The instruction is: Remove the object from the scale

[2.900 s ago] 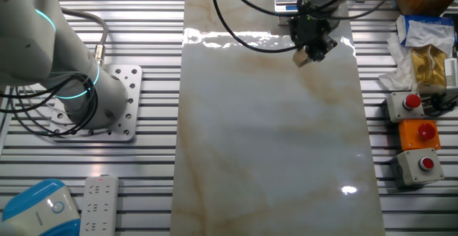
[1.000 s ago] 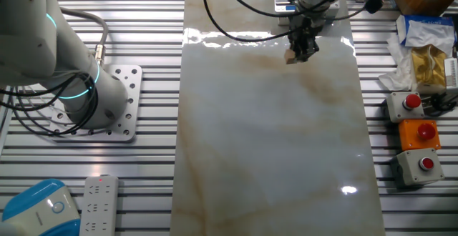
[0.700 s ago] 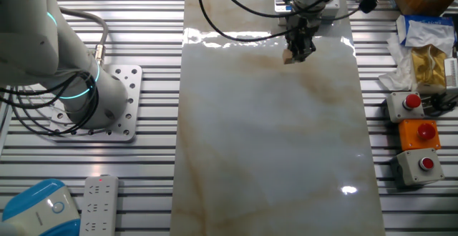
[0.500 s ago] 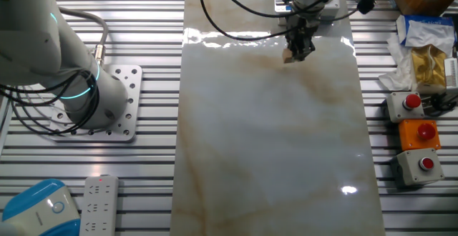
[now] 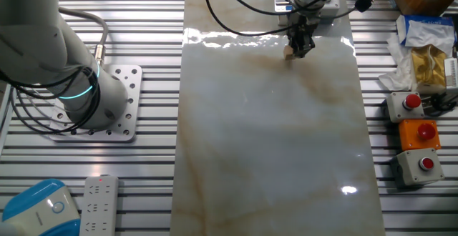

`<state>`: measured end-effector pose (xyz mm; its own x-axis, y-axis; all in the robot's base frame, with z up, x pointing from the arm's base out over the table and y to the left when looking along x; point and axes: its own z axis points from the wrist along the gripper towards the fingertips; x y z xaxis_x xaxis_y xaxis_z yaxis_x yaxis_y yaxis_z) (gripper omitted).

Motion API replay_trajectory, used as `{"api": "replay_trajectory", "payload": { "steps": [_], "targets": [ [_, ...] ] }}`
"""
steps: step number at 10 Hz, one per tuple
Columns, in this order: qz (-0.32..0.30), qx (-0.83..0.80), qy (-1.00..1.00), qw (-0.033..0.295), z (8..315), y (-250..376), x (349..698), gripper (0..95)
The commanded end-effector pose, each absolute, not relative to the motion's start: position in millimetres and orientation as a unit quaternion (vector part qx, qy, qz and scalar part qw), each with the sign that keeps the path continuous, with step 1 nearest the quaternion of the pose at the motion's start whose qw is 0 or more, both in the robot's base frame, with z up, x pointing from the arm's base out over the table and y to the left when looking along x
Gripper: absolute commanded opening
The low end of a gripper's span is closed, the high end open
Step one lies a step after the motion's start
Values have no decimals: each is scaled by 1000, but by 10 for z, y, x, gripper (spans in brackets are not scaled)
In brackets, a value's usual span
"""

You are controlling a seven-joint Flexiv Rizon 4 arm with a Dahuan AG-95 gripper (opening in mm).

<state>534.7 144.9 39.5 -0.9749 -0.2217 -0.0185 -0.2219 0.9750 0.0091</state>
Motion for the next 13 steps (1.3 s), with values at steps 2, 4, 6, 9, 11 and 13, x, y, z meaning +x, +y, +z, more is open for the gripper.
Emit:
{"api": "replay_trajectory", "payload": {
  "steps": [2,4,6,9,11,13],
  "targets": [
    [9,-105,994,11,360,1476,5351,0],
    [9,-96,995,10,337,1503,5352,0],
    [8,-95,995,9,327,1516,5353,0],
    [8,-95,995,9,286,1568,5356,190],
    [8,-97,995,9,269,1587,5354,380],
    [8,-96,995,9,258,1592,5343,380]
  ]
}}
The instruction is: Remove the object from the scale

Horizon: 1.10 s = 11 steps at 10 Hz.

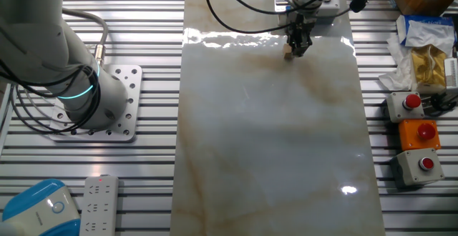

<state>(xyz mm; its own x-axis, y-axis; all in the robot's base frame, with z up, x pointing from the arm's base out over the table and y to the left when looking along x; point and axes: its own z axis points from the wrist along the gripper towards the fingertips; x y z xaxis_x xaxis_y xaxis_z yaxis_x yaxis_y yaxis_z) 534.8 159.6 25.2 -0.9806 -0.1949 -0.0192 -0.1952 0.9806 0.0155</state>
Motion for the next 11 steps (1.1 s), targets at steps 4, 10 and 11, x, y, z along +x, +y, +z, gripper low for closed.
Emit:
{"api": "replay_trajectory", "payload": {
  "steps": [4,10,11],
  "targets": [
    [6,-101,995,11,280,1553,5328,380],
    [12,-122,992,11,604,1117,5193,380],
    [13,-123,992,11,658,1050,5165,380]
  ]
}}
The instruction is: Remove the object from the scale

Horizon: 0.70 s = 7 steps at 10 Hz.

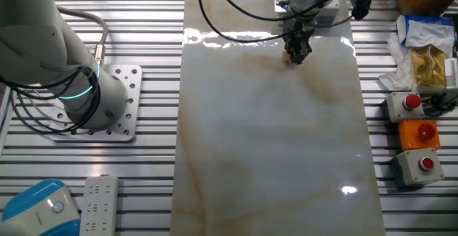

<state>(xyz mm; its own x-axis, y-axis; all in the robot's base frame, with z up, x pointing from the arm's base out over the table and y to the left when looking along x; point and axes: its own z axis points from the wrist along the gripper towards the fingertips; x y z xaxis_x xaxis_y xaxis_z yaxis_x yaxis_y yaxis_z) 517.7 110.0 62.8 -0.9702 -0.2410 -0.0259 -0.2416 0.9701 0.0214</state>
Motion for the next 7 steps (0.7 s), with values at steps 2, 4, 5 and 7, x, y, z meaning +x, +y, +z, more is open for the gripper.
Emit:
{"api": "replay_trajectory", "payload": {
  "steps": [2,4,5,7],
  "targets": [
    [14,-128,992,10,774,913,5100,380],
    [12,-132,991,9,840,840,5062,190],
    [9,-130,991,11,879,802,5043,190],
    [6,-119,993,12,952,767,5078,190]
  ]
}}
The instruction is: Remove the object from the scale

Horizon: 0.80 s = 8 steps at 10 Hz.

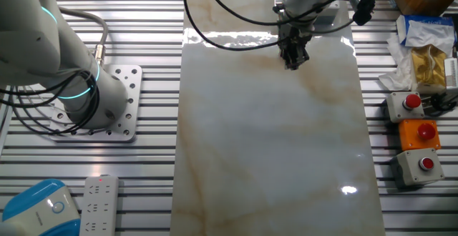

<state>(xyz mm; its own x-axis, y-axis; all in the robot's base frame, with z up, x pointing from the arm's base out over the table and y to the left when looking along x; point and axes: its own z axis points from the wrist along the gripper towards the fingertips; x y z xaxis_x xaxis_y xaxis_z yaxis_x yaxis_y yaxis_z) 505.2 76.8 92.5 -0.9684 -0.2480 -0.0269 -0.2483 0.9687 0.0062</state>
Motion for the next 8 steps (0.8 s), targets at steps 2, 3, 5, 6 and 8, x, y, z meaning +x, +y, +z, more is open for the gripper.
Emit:
{"api": "replay_trajectory", "payload": {
  "steps": [2,3,5,6,8],
  "targets": [
    [3,-114,993,12,1009,768,5150,0],
    [0,-115,993,13,1032,759,5160,0],
    [0,-116,993,12,1090,738,5179,0],
    [6,-112,994,17,1091,738,5178,0],
    [11,-111,994,16,1101,729,5173,0]
  ]
}}
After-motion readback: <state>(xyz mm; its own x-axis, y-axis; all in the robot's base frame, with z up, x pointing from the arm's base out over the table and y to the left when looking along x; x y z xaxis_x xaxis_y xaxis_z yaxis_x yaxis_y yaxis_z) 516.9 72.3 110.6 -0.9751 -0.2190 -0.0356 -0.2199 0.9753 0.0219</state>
